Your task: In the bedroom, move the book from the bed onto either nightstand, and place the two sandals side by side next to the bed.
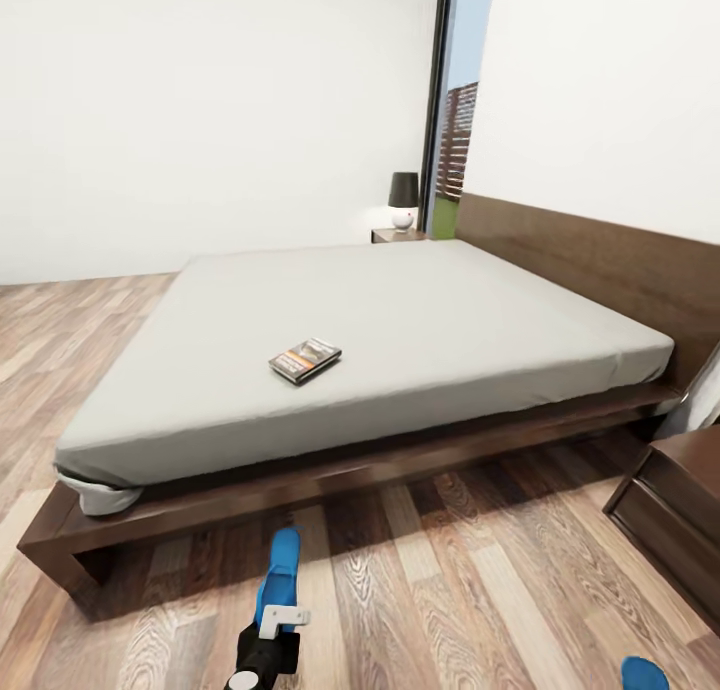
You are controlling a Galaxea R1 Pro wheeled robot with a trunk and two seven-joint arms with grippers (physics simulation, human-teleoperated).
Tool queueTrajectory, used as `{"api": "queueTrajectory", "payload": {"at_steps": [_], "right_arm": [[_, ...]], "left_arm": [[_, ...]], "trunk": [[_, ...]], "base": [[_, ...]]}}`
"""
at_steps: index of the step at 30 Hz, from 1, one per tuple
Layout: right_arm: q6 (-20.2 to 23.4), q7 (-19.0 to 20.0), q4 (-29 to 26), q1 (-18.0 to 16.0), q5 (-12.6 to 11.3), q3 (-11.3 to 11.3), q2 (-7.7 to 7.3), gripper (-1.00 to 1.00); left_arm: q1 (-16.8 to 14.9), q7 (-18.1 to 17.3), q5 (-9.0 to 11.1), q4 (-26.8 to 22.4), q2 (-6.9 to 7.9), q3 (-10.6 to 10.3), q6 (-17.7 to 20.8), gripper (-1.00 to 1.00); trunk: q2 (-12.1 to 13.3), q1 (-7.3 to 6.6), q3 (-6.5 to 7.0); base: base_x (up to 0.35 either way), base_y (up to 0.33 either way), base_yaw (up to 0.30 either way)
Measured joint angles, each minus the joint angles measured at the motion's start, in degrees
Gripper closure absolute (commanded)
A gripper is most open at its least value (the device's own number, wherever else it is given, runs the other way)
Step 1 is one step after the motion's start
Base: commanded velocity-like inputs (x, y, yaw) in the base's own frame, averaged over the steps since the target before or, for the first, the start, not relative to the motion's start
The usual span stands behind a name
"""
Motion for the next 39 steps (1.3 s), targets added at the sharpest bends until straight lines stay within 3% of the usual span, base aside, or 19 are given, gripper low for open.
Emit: {"api": "queueTrajectory", "payload": {"at_steps": [2, 5, 6, 7, 9, 13, 31, 39], "right_arm": [[-6.6, -0.2, 8.3, 0.1, -1.2, -0.6, -1.07, 1.00], [-10.6, -0.6, 14.4, 0.1, -1.8, -1.9, -2.03, 1.00], [-11.4, -1.6, 17.0, 0.1, -2.2, -5.5, -2.46, 1.00], [-11.5, -2.1, 17.9, 0.1, -2.1, -5.7, -3.01, 1.00], [-11.6, -2.7, 18.8, 0.0, -2.1, -7.3, -4.88, 1.00], [-11.7, -2.7, 19.1, 0.0, -1.7, -7.8, -5.74, 1.00], [-11.7, -1.4, 18.5, 0.0, -1.2, -7.8, -5.68, 1.00], [-11.7, -0.2, 18.4, 0.1, -1.0, -7.6, -5.65, 1.00]], "left_arm": [[0.0, 0.0, 0.0, 0.0, 0.00, 0.0, 0.0, 1.00], [0.0, 0.0, 0.0, 0.0, 0.00, 0.0, 0.0, 1.00], [0.0, 0.0, 0.0, 0.0, 0.00, 0.0, 0.0, 1.00], [0.0, 0.0, 0.0, 0.0, 0.00, 0.0, 0.0, 1.00], [0.0, 0.0, 0.0, 0.0, -0.05, 0.0, 0.0, 1.00], [0.0, 0.0, 0.1, 0.0, -0.07, 0.0, 0.0, 1.00], [0.0, 0.0, 0.1, 0.0, -0.09, -0.1, 0.0, 1.00], [0.0, -0.2, 0.1, 0.1, -0.08, 0.0, 0.6, 1.00]], "trunk": [[0.0, 0.00, -0.01], [0.0, 0.00, 0.00], [0.0, 0.00, 0.00], [0.0, 0.00, 0.00], [0.0, 0.00, 0.00], [0.0, 0.00, 0.00], [0.0, 0.00, 0.00], [0.0, -0.01, 0.00]], "base": [[0.000, 0.000, 0.279], [0.000, 0.000, 0.281], [0.000, 0.000, 0.282], [0.000, 0.000, 0.282], [0.000, 0.000, 0.282], [0.000, 0.000, 0.282], [0.000, 0.000, 0.278], [0.016, 0.000, 0.016]]}}
